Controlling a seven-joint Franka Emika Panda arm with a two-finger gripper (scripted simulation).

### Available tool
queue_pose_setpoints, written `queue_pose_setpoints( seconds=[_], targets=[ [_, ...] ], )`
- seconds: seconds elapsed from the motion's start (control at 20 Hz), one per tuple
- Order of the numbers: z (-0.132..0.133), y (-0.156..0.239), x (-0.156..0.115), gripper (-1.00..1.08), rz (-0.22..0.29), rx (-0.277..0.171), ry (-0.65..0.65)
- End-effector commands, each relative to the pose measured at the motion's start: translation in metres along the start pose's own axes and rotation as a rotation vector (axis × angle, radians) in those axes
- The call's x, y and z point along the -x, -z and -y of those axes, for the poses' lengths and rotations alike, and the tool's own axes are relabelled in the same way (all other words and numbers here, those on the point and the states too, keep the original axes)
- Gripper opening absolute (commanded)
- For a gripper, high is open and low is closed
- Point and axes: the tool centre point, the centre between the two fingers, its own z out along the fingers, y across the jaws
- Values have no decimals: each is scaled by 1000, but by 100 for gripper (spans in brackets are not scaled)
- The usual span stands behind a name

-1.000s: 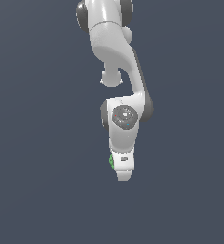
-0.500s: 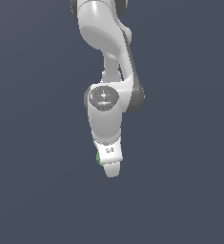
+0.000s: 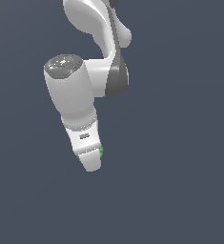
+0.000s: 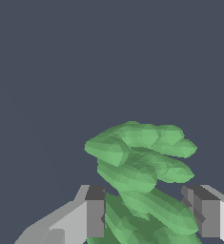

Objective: Pick up the object and move it to a goal position.

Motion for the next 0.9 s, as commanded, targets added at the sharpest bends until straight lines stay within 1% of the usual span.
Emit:
queue_pose_setpoints(
  seconds=[0.0, 0.45, 0.85],
  targets=[
    [0, 19, 16, -100, -3, 14, 36],
    [-4, 79, 68, -100, -15, 58, 148],
    [-9, 111, 96, -100, -21, 80, 208]
  ],
)
